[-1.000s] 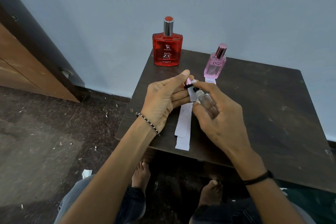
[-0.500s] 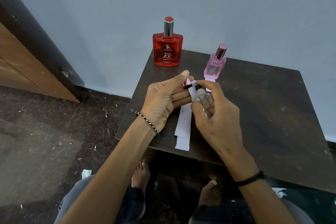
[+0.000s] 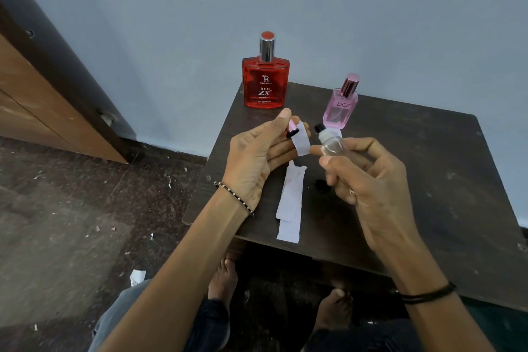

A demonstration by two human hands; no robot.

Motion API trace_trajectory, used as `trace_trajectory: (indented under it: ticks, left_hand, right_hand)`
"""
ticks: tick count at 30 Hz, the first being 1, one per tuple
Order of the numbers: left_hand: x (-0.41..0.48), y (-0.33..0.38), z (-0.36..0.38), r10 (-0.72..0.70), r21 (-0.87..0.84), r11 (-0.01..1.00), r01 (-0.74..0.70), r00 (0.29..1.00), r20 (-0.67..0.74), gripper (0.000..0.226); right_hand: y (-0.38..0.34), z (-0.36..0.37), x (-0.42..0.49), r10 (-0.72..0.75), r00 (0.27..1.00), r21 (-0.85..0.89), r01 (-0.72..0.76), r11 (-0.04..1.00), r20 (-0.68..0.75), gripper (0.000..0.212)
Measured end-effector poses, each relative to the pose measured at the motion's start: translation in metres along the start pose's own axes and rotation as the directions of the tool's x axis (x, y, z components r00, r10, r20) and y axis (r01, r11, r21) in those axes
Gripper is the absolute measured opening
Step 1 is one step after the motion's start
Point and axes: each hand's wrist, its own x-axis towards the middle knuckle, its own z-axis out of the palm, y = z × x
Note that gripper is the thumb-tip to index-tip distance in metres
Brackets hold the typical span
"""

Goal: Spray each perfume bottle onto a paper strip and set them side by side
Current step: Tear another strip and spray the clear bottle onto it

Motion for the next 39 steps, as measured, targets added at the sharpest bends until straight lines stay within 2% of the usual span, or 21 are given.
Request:
trace_trajectory:
  ticks: [5,11,14,21,27,32,35,39]
  left_hand:
    - [-0.001,0.000,0.001,0.006,-0.028,1.000,-0.005,1.000,0.009,0.039]
    - [-0.001,-0.001,0.003,-0.014,-0.006,1.000,0.014,0.999,0.039,0.036]
    - [-0.002,-0.003,0.003,-0.013,0.048,0.999,0.010,0.998,0.065,0.035]
    - [-0.002,-0.007,0.007,0.018,0.088,0.996,-0.027,0.995,0.100,0.030]
    - [-0.006,-0.010,0.011,0.053,0.141,0.988,-0.064,0.995,0.081,0.032]
    - [-0.014,-0.008,0.015,0.080,0.172,0.981,-0.089,0.995,0.060,0.031]
    - [-0.019,-0.005,0.020,0.083,0.190,0.977,-0.092,0.995,0.056,0.035]
    - [-0.021,-0.003,0.028,0.009,0.156,0.988,-0.009,1.000,-0.001,0.041]
  right_hand:
    - [0.004,0.003,-0.001,-0.015,0.999,-0.149,0.020,0.989,0.032,0.026]
    - [0.006,0.006,0.000,0.028,1.000,-0.180,-0.028,0.983,-0.001,0.035]
    - [0.006,0.008,0.000,0.034,0.999,-0.151,-0.036,0.988,-0.016,0.033]
    - [0.005,0.009,0.000,0.107,0.991,0.064,-0.102,0.993,-0.080,0.034]
    - [0.003,0.005,-0.001,0.190,0.982,0.185,-0.187,0.965,0.001,0.036]
    - [0.000,0.000,-0.006,0.133,0.989,0.104,-0.139,0.985,0.066,0.045]
    - [-0.001,-0.005,-0.009,0.102,0.993,0.066,-0.105,0.992,0.055,0.040]
    - [-0.006,-0.019,-0.012,0.061,0.998,0.015,-0.062,0.998,0.025,0.030]
